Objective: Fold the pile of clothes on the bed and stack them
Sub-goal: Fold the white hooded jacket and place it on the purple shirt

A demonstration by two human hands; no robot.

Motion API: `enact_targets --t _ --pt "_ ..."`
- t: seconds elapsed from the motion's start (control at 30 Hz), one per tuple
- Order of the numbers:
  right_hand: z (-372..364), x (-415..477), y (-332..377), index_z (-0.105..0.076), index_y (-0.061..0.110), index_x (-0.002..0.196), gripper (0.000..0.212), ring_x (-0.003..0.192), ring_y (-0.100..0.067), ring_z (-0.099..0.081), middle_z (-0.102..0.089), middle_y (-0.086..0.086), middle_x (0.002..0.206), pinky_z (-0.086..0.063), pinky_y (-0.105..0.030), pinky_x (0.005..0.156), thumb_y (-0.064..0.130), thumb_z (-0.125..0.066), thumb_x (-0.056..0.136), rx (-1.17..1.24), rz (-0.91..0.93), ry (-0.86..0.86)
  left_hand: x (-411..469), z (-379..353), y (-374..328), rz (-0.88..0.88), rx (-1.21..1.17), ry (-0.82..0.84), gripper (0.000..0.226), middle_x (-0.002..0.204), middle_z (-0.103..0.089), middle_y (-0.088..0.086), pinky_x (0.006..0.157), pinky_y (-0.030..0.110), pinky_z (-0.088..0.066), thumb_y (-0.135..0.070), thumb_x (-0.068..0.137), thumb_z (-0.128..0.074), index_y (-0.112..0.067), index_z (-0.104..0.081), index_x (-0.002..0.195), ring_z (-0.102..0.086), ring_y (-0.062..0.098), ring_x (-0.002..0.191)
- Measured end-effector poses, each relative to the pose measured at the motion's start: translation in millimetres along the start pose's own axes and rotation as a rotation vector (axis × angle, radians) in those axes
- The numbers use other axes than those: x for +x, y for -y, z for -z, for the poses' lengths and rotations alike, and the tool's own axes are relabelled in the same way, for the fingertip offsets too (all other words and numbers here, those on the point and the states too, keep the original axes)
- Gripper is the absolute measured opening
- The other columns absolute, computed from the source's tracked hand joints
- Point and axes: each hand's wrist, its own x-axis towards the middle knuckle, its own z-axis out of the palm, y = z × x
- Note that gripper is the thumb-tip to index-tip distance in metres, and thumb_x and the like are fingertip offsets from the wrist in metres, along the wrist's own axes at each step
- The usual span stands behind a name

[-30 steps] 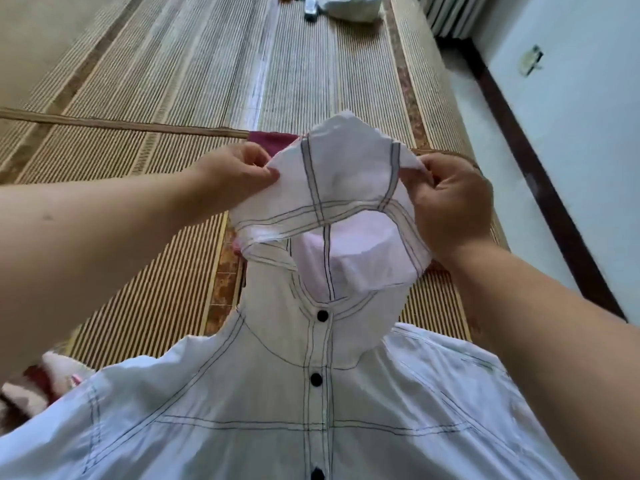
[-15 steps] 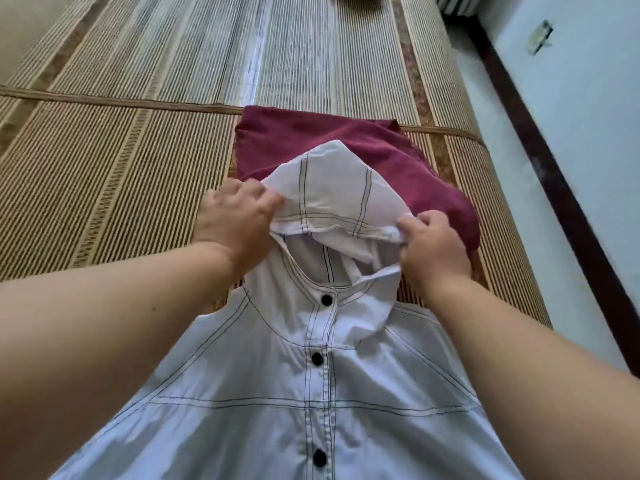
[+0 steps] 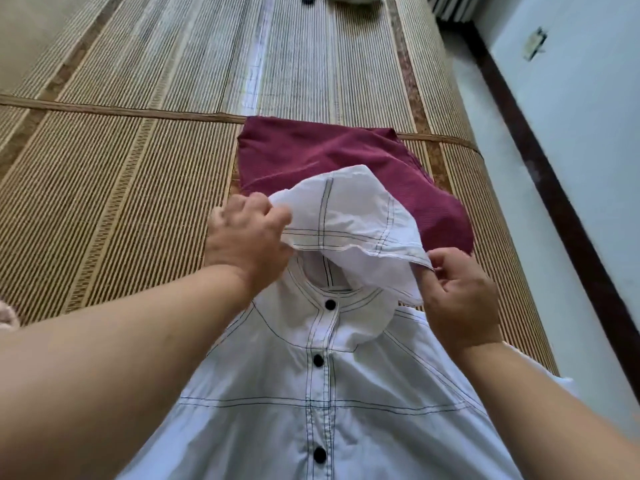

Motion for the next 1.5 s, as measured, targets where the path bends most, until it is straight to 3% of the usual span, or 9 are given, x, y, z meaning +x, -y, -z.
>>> enact_targets --t 0.17,0.37,0.53,0.67,0.87,1.07,1.17,1.37,1.5 --pt "12 -5 -5 -0.064 0.009 0.074 0.012 0.067 -0.010 -0.049 -0.056 0.003 0.074 -0.037 -0.015 0.065 0.003 -0.074 0.074 -0.068 0.228 0.024 -6 3 34 -0.206 -0.189 -0.385 0.014 0.076 -0.063 0.010 0.067 0.041 -0.041 -0.023 0.076 -0.057 -0.010 -0.063 0.077 -0.054 0.031 0.071" --pt "15 -30 -22 -0.071 0.021 0.086 0.024 0.105 -0.020 -0.053 -0.054 0.004 0.103 -0.043 -0.030 0.090 0.002 -0.061 0.077 -0.336 0.057 0.817 -65 -2 78 -0.793 -0.084 0.241 0.023 0.080 -0.059 -0.009 0.069 0.035 -0.055 -0.049 0.076 -0.058 -0.029 -0.065 0.067 -0.057 0.015 0.078" --pt "-9 1 -4 -0.065 0.021 0.106 0.023 0.108 -0.018 -0.054 -0.057 0.004 0.106 -0.034 -0.023 0.081 0.014 -0.059 0.085 -0.080 -0.178 0.477 -34 1 50 -0.234 -0.424 -0.092 0.048 0.091 -0.053 0.002 0.078 0.038 -0.046 -0.057 0.078 -0.048 -0.013 -0.066 0.087 -0.050 0.021 0.086" --pt "-40 21 14 -0.056 0.029 0.131 0.061 0.125 -0.019 -0.047 -0.054 0.003 0.133 -0.037 -0.036 0.105 0.045 -0.072 0.075 -0.168 -0.140 0.781 -3 -7 39 -0.011 -0.347 0.263 0.058 0.127 -0.052 0.005 0.101 0.040 -0.037 -0.044 0.081 -0.067 -0.025 -0.049 0.133 -0.045 0.024 0.115" --pt "-70 0 14 -0.065 0.028 0.092 0.029 0.094 -0.024 -0.054 -0.048 0.006 0.080 -0.033 -0.036 0.078 0.052 -0.047 0.092 -0.572 0.094 0.731 -6 -11 53 -0.002 -0.402 0.368 0.014 0.077 -0.068 -0.004 0.063 0.031 -0.047 -0.029 0.092 -0.059 -0.024 -0.068 0.082 -0.062 0.021 0.073" --pt "-36 14 15 -0.077 0.019 0.087 0.020 0.084 -0.002 -0.065 -0.068 0.024 0.074 -0.051 -0.018 0.082 0.014 -0.059 0.093 0.459 -0.311 0.291 -4 19 66 0.178 -1.054 0.381 0.029 0.079 -0.073 0.004 0.060 0.038 -0.057 -0.038 0.090 -0.054 -0.016 -0.073 0.089 -0.069 0.024 0.072" --pt "-22 56 10 -0.068 0.024 0.077 0.025 0.071 -0.008 -0.060 -0.067 0.009 0.077 -0.051 -0.023 0.064 0.020 -0.052 0.096 0.511 -0.566 0.016 18 30 68 0.292 -1.298 0.484 0.041 0.082 -0.073 0.006 0.057 0.032 -0.057 -0.046 0.086 -0.049 -0.011 -0.068 0.094 -0.071 0.024 0.072" --pt "-34 94 -3 -0.058 0.018 0.093 0.051 0.103 -0.033 -0.062 -0.069 -0.010 0.102 -0.044 -0.052 0.098 0.066 -0.040 0.090 0.277 -0.633 0.359 52 13 51 0.432 -1.108 0.479 0.075 0.132 -0.053 0.020 0.102 0.059 -0.041 -0.062 0.083 -0.047 -0.007 -0.047 0.133 -0.050 0.041 0.121" --pt "-47 85 -3 -0.038 0.020 0.143 0.105 0.122 -0.031 -0.052 -0.051 -0.015 0.137 -0.042 -0.049 0.105 0.070 -0.073 0.059 0.229 -0.471 0.598 47 1 49 0.319 -0.787 0.401 0.067 0.137 -0.052 0.010 0.093 0.041 -0.048 -0.050 0.079 -0.068 -0.018 -0.048 0.134 -0.054 0.027 0.117"
